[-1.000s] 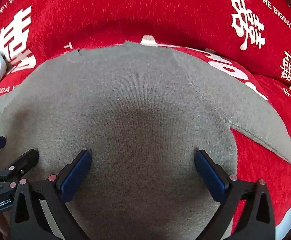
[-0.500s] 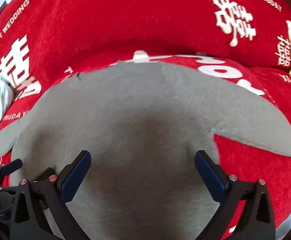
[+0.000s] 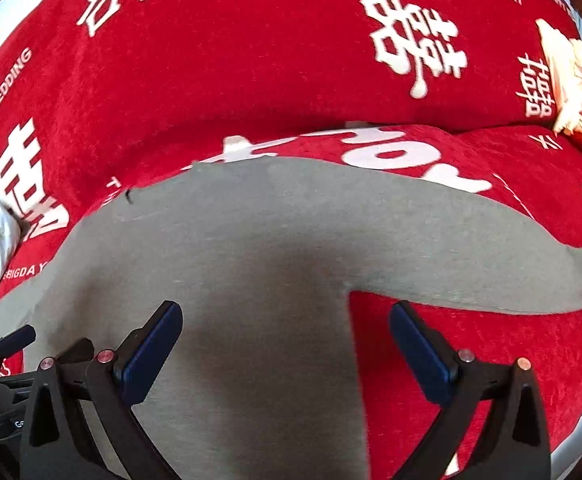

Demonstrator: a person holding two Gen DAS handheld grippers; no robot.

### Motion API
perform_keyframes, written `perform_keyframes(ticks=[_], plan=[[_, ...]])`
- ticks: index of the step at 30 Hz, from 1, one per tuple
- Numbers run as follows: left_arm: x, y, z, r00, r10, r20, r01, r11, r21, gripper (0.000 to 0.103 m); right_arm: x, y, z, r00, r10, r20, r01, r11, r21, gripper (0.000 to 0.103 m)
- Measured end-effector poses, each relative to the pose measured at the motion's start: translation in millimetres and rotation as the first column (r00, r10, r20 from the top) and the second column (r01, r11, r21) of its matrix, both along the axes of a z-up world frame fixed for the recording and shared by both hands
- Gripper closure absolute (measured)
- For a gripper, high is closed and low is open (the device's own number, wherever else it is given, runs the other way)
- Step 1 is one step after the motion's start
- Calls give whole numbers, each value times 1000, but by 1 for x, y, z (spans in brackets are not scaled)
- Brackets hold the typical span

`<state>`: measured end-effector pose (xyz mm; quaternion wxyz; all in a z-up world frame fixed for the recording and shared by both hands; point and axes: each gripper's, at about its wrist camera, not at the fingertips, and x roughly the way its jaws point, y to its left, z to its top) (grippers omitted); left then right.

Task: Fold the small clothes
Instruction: 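Move the right gripper to the sweater's sleeve cuff and close on it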

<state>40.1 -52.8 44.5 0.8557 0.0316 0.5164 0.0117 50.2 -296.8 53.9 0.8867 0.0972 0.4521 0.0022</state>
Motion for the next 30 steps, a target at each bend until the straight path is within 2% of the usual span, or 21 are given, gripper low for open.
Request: perform_keyframes(ticks=[20, 30], plan=[[15, -82, 7, 992, -124, 4, 123, 992, 39, 0, -13, -106, -12, 983, -182, 22, 183, 980, -78, 0], [18, -125, 3, 981, -194, 6, 193, 979, 62, 0, -28, -161, -21, 959, -281, 33, 283, 955, -90, 0]])
